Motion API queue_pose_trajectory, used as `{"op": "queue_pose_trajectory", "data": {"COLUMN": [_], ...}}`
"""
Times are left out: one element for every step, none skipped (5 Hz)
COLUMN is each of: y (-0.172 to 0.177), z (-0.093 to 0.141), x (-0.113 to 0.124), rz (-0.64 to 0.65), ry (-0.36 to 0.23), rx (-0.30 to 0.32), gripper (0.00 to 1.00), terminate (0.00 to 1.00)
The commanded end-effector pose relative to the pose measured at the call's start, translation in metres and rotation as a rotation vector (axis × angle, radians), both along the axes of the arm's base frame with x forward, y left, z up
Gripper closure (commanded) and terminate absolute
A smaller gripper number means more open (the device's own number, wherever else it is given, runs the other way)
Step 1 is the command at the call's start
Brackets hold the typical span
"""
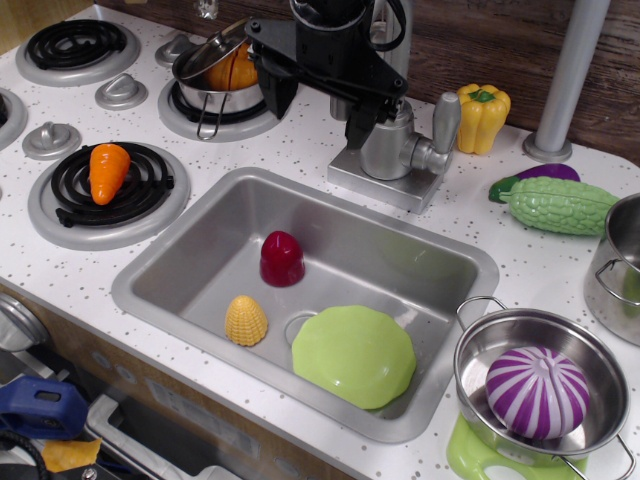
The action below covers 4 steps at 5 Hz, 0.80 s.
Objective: Turn faucet front to left
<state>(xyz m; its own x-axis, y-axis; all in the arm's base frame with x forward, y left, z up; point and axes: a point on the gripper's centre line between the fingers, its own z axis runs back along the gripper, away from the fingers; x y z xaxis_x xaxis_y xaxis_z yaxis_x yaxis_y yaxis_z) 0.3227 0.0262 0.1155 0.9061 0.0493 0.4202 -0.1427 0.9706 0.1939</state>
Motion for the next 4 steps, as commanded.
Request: {"op": "queue_pose_trajectory", "data": {"y": [0.015, 0.021, 0.028, 0.043], "z": [0.008, 0.007, 0.008, 0.007], "x": [0.019, 0.027, 0.028, 0.032], "rz": [-0.006, 0.006, -0.005, -0.023], "ry": [-0.083, -0.09, -0.092, -0.101], "rx": [0.012, 0.037, 0.044, 0.088], "gripper": [0.0, 0.0, 1.0, 1.0], "terminate": [0.0, 0.0, 0.0, 0.0]}}
